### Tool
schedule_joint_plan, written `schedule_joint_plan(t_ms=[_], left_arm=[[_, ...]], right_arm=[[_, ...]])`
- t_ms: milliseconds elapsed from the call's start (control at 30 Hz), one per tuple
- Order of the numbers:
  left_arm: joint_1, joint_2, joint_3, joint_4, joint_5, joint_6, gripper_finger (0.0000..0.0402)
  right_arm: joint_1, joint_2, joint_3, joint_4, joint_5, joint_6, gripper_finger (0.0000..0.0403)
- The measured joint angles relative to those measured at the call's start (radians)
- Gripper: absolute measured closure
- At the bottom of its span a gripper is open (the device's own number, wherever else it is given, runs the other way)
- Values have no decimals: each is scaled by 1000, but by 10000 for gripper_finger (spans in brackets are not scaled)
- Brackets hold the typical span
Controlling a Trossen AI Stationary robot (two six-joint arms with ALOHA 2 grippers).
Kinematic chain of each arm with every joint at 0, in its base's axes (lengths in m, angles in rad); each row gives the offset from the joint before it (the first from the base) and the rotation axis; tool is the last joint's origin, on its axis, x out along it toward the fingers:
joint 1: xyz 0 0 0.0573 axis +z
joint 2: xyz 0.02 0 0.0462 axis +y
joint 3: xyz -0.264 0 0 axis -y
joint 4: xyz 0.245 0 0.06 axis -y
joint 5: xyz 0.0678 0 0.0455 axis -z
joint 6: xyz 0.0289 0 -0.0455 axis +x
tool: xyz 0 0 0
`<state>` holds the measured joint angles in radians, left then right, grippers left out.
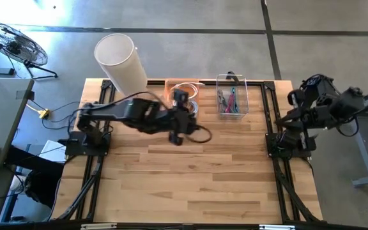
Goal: Pick & Place USB Port
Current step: Return to Home Position
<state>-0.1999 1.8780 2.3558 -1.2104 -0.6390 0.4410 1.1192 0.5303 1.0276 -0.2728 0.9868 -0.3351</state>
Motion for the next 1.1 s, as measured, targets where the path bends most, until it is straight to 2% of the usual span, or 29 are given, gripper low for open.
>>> schedule_joint_plan(t_ms=[100, 267, 367, 500, 733, 900, 1100], left_arm=[[-37, -57, 0, -101, -41, 0, 398], [-95, -152, 0, -169, -62, -19, 400], [-134, -218, 0, -223, -87, -19, 400], [-169, -303, 0, -308, -130, -24, 401], [-217, -493, -18, -342, -94, -24, 401], [-248, -643, -136, -343, -53, -26, 401], [-247, -857, -446, -295, -16, -115, 401]], right_arm=[[0, -2, 36, 3, 33, -55, 402], [0, -7, 68, -20, 110, -117, 402], [0, -18, 70, -56, 136, -116, 402], [0, -27, 70, -68, 254, -119, 403], [0, -60, 71, -194, 328, -15, 403], [0, -88, 71, -335, 331, 105, 403], [0, -114, 71, -458, 341, 220, 403]])
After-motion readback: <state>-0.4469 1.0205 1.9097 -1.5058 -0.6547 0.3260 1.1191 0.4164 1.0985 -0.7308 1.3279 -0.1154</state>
